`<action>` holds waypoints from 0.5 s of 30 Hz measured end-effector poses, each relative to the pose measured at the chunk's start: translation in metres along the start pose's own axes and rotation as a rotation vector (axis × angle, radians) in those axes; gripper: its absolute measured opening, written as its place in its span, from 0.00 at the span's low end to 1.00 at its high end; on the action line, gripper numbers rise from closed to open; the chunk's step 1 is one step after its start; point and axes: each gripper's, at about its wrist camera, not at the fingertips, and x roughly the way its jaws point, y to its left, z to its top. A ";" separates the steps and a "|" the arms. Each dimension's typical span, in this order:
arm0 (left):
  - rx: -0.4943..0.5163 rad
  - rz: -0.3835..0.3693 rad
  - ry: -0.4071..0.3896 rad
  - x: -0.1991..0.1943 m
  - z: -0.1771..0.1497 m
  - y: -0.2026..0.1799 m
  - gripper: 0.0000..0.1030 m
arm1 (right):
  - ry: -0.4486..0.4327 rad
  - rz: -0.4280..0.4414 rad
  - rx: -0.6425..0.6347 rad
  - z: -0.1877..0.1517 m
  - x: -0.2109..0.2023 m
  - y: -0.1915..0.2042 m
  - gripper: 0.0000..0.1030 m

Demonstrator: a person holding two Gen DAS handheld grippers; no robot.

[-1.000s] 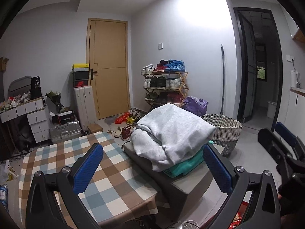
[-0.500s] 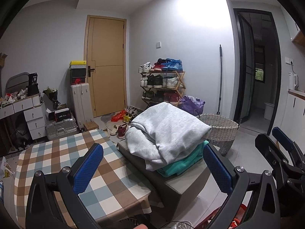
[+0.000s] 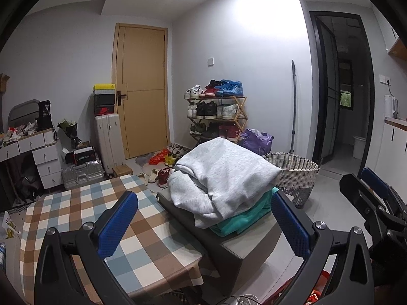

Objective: Fold large clothes

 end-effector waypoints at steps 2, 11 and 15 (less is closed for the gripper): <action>-0.005 -0.004 0.004 0.001 0.000 0.001 0.99 | 0.006 0.006 0.007 0.000 0.001 0.000 1.00; -0.009 -0.007 -0.001 -0.001 0.000 -0.001 0.99 | 0.007 0.010 0.023 0.002 -0.001 -0.002 1.00; -0.009 -0.012 -0.002 0.000 0.000 -0.001 0.99 | 0.006 0.010 0.016 0.002 -0.001 -0.001 1.00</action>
